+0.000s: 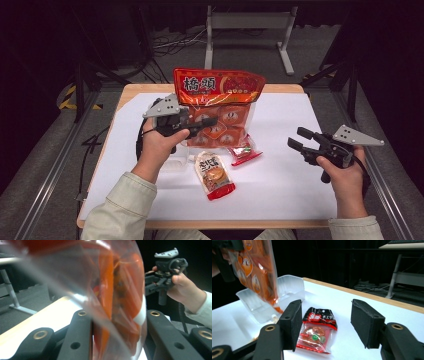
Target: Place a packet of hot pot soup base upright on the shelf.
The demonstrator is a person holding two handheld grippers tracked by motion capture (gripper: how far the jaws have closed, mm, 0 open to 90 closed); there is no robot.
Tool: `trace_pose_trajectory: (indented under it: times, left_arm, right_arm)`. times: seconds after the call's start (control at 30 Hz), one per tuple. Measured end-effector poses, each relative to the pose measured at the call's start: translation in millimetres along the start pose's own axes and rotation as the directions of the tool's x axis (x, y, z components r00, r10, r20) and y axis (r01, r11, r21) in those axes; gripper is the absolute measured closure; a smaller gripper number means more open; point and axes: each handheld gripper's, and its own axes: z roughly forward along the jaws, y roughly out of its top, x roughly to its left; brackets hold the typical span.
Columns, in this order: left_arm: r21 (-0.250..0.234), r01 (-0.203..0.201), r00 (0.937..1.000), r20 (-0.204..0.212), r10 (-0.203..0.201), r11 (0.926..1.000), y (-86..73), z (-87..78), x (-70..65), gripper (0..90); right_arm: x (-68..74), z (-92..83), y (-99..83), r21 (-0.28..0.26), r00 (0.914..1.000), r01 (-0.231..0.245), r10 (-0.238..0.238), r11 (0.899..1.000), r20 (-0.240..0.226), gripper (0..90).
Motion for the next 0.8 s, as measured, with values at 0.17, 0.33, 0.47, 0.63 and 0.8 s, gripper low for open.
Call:
trace_pose_trajectory:
  times: [0.17, 0.33, 0.47, 0.63, 0.8]
  left_arm:
    - [-0.009, 0.015, 0.9998, -0.015, -0.015, 0.9998, 0.3, -3.2, 11.6, 70.8]
    - [-0.020, 0.015, 0.9991, -0.040, -0.015, 0.9997, 2.7, -8.2, 20.9, 70.9]
    - [-0.018, 0.015, 0.9978, -0.064, -0.016, 0.9997, 3.8, -12.3, 27.8, 70.8]
    - [-0.040, 0.028, 0.9949, -0.096, -0.032, 0.9988, 1.3, -17.4, 41.9, 70.8]
    - [-0.046, 0.027, 0.9902, -0.136, -0.033, 0.9986, -5.5, -23.3, 54.1, 70.8]
  right_arm:
    - [-1.0, -1.3, -6.1, 0.013, 0.9998, 0.014, -0.014, 1.000, 0.017, 45.5]
    - [-2.5, -2.9, -11.7, 0.025, 0.9997, -0.011, 0.010, 1.000, 0.022, 45.9]
    - [-3.1, -3.3, -13.2, 0.030, 0.9997, -0.018, 0.018, 0.999, 0.014, 45.3]
    - [-3.2, -1.1, -14.3, 0.031, 0.9997, -0.022, 0.022, 0.999, 0.009, 45.2]
    - [-4.2, 1.1, -14.2, 0.028, 0.9997, -0.022, 0.023, 0.999, -0.003, 45.0]
